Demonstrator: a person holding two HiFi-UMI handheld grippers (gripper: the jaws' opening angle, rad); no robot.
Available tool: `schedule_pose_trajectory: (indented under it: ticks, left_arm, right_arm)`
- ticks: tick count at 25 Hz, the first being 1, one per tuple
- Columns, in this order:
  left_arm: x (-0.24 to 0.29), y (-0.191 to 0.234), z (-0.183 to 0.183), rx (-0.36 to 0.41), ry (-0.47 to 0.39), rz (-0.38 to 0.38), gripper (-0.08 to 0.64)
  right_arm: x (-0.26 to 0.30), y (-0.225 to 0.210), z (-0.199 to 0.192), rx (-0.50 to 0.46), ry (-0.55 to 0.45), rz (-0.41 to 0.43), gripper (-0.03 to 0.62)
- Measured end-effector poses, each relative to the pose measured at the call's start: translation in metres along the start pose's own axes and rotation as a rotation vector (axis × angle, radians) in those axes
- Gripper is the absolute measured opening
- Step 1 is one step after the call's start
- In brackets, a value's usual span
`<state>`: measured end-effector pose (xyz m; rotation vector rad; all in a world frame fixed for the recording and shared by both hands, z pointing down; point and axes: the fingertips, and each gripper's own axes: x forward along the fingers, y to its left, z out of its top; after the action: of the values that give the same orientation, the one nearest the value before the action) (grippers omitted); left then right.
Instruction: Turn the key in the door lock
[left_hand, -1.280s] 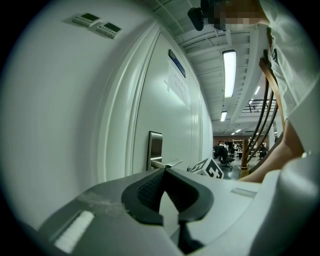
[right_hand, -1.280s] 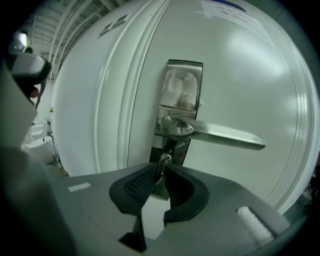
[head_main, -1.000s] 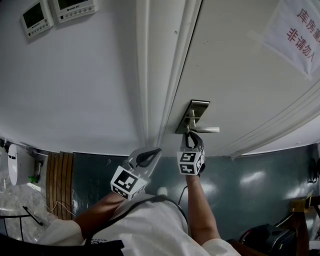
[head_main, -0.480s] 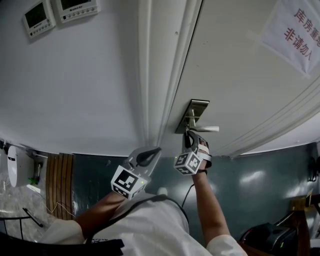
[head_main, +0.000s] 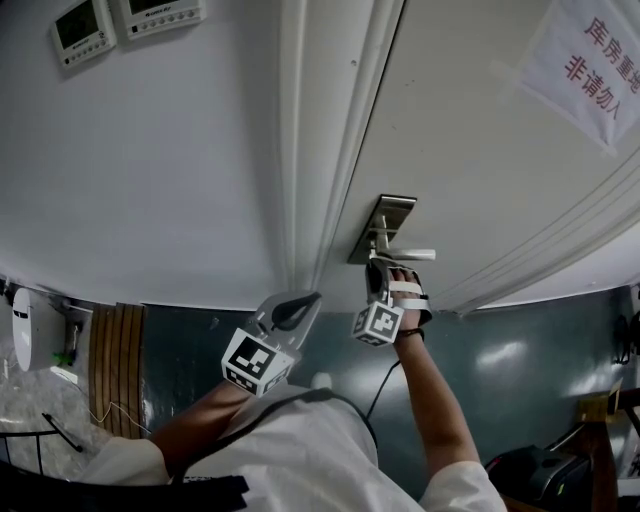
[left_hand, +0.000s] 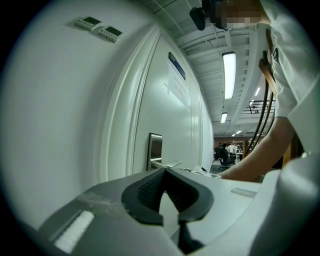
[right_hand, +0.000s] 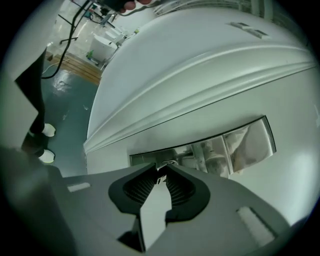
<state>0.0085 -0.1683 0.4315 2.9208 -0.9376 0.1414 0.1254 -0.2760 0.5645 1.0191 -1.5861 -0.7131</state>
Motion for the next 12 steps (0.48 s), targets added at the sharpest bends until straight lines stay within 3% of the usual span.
schedule_pose_trajectory:
  ticks: [7, 12]
  left_arm:
    - [-0.0014, -0.0032, 0.0014, -0.005, -0.001, 0.012, 0.005]
    - [-0.0033, -0.0038, -0.0025, -0.008, 0.008, 0.02, 0.005]
  right_arm:
    - [-0.001, -0.0025, -0.0017, 0.062, -0.001, 0.008, 0.075]
    - [-0.0015, -0.0035, -0.0005, 0.021, 0.003, -0.004, 0.072]
